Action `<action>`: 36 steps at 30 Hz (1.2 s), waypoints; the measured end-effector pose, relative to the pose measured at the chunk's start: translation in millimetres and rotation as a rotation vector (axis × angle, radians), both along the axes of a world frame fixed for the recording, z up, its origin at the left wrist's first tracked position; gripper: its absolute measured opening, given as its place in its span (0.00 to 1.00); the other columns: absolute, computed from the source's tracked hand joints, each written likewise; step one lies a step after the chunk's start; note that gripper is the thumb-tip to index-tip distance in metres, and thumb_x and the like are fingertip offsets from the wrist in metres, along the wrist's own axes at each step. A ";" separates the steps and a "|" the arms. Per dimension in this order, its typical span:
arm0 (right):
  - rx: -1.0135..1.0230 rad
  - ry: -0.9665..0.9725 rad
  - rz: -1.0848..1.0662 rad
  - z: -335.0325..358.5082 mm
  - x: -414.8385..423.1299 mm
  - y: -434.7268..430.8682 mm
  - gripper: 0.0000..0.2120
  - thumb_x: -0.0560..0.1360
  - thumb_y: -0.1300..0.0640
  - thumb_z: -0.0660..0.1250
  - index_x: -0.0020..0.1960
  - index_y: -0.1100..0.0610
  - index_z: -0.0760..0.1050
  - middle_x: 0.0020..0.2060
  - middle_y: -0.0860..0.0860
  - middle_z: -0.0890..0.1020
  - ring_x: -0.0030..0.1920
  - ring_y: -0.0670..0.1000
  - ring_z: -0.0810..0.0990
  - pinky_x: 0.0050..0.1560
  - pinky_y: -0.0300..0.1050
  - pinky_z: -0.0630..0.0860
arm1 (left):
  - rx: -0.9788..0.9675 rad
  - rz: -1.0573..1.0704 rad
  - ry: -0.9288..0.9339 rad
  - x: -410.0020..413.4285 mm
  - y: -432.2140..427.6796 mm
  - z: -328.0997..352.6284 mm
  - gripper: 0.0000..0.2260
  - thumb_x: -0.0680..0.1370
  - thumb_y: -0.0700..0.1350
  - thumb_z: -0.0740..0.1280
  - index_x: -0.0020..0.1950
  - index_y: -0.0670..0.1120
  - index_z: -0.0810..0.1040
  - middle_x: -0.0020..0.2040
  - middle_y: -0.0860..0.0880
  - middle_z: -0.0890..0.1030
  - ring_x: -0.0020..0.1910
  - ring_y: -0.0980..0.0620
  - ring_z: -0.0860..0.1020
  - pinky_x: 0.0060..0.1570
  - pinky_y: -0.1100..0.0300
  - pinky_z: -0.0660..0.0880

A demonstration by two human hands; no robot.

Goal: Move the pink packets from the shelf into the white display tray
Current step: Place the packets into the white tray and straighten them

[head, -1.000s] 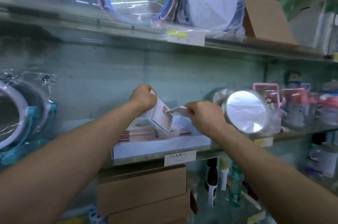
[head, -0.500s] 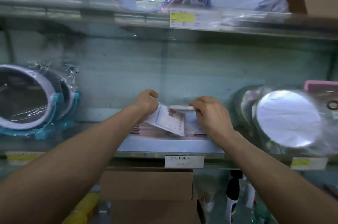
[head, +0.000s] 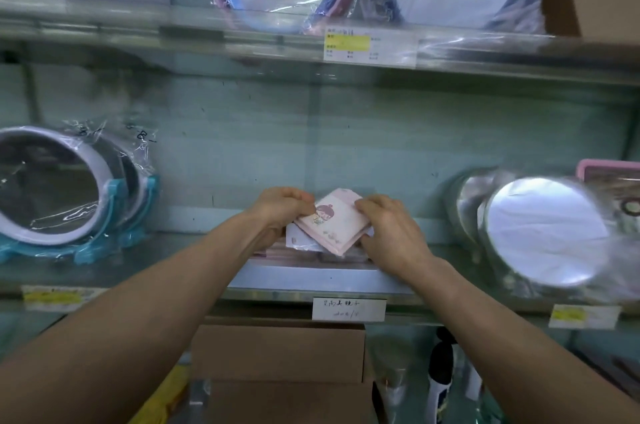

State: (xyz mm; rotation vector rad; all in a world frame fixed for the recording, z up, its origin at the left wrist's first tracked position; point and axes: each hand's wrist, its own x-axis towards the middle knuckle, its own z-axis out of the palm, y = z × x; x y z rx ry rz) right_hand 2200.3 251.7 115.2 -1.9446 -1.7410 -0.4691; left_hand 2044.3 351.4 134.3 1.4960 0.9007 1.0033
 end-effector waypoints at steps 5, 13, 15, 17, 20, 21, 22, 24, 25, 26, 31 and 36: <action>-0.076 0.337 -0.045 -1.4 1.0 -2.7 0.26 0.72 0.61 0.66 0.69 0.57 0.64 0.61 0.57 0.74 0.59 0.59 0.74 0.55 0.47 0.71 | 0.040 0.002 0.013 -4.3 -2.2 -2.2 0.11 0.74 0.27 0.65 0.42 0.43 0.77 0.36 0.44 0.78 0.25 0.54 0.78 0.26 0.66 0.77; -0.036 0.048 0.014 0.1 -3.1 -7.2 0.31 0.74 0.59 0.66 0.74 0.47 0.61 0.75 0.52 0.58 0.74 0.54 0.58 0.71 0.49 0.62 | -0.038 -0.005 -0.018 -7.1 4.3 -6.9 0.09 0.75 0.29 0.66 0.41 0.42 0.77 0.38 0.42 0.79 0.34 0.48 0.78 0.33 0.58 0.79; 0.019 -0.140 0.118 1.4 -7.6 -6.6 0.23 0.76 0.57 0.65 0.70 0.48 0.70 0.73 0.51 0.64 0.73 0.53 0.61 0.71 0.50 0.62 | -0.089 0.011 -0.078 -7.6 7.2 -4.3 0.08 0.75 0.29 0.66 0.40 0.41 0.77 0.39 0.41 0.79 0.34 0.47 0.78 0.29 0.57 0.79; 0.064 -0.144 0.187 0.0 -12.5 -5.7 0.14 0.78 0.56 0.64 0.63 0.50 0.77 0.64 0.51 0.77 0.64 0.55 0.73 0.60 0.50 0.72 | -0.154 0.011 -0.154 -7.4 9.0 -0.5 0.06 0.75 0.32 0.66 0.40 0.40 0.76 0.41 0.40 0.79 0.35 0.46 0.78 0.26 0.54 0.79; 0.070 -0.060 0.054 5.1 -10.9 -6.2 0.10 0.79 0.55 0.59 0.52 0.53 0.78 0.48 0.51 0.82 0.48 0.58 0.78 0.43 0.49 0.74 | -0.195 0.005 -0.160 -11.9 8.3 4.0 0.05 0.76 0.36 0.64 0.40 0.41 0.72 0.37 0.41 0.76 0.34 0.45 0.78 0.31 0.52 0.81; 0.078 -0.084 -0.005 8.4 -7.8 -6.4 0.10 0.79 0.55 0.58 0.49 0.54 0.78 0.45 0.53 0.82 0.47 0.59 0.77 0.41 0.49 0.72 | -0.192 0.020 -0.164 -14.8 7.8 5.1 0.05 0.75 0.35 0.63 0.40 0.40 0.72 0.36 0.41 0.75 0.33 0.44 0.78 0.32 0.52 0.81; 0.080 -0.110 -0.058 11.6 -4.0 -6.7 0.10 0.79 0.56 0.58 0.48 0.55 0.77 0.45 0.54 0.82 0.46 0.60 0.77 0.39 0.48 0.71 | -0.178 0.039 -0.169 -18.0 7.9 6.1 0.05 0.76 0.33 0.63 0.40 0.39 0.72 0.37 0.40 0.75 0.34 0.43 0.78 0.32 0.51 0.81; 0.057 -0.156 -0.130 15.8 1.5 -6.7 0.10 0.79 0.56 0.57 0.46 0.56 0.77 0.45 0.55 0.82 0.47 0.60 0.77 0.38 0.47 0.67 | -0.127 0.067 -0.171 -23.8 7.6 8.4 0.07 0.76 0.30 0.61 0.39 0.38 0.72 0.38 0.40 0.76 0.34 0.43 0.78 0.30 0.53 0.81; 0.033 -0.184 -0.152 16.6 2.3 -5.6 0.10 0.79 0.57 0.57 0.44 0.56 0.76 0.45 0.55 0.81 0.47 0.60 0.78 0.37 0.46 0.65 | -0.105 0.085 -0.170 -26.6 5.6 10.2 0.09 0.76 0.28 0.61 0.38 0.39 0.73 0.37 0.41 0.76 0.34 0.45 0.77 0.28 0.55 0.80; 0.000 -0.215 -0.174 16.4 1.9 -3.8 0.09 0.78 0.58 0.57 0.42 0.56 0.74 0.44 0.55 0.80 0.47 0.60 0.78 0.38 0.45 0.64 | -0.094 0.104 -0.171 -29.1 3.6 11.8 0.11 0.76 0.27 0.60 0.38 0.39 0.73 0.37 0.42 0.75 0.33 0.46 0.76 0.28 0.56 0.79; -0.173 -0.372 -0.264 9.6 -8.2 11.7 0.09 0.73 0.66 0.62 0.38 0.55 0.67 0.42 0.54 0.75 0.43 0.58 0.74 0.37 0.42 0.63 | -0.079 0.163 -0.155 -34.0 0.9 14.9 0.14 0.77 0.28 0.58 0.56 0.41 0.76 0.46 0.43 0.75 0.36 0.49 0.75 0.40 0.53 0.77; -0.324 -0.317 -0.279 9.4 -11.5 23.5 0.06 0.75 0.63 0.61 0.42 0.55 0.74 0.42 0.54 0.77 0.42 0.57 0.71 0.40 0.42 0.67 | -0.096 0.157 -0.159 -38.2 1.7 15.5 0.15 0.78 0.29 0.59 0.62 0.39 0.75 0.54 0.42 0.74 0.38 0.49 0.75 0.41 0.54 0.76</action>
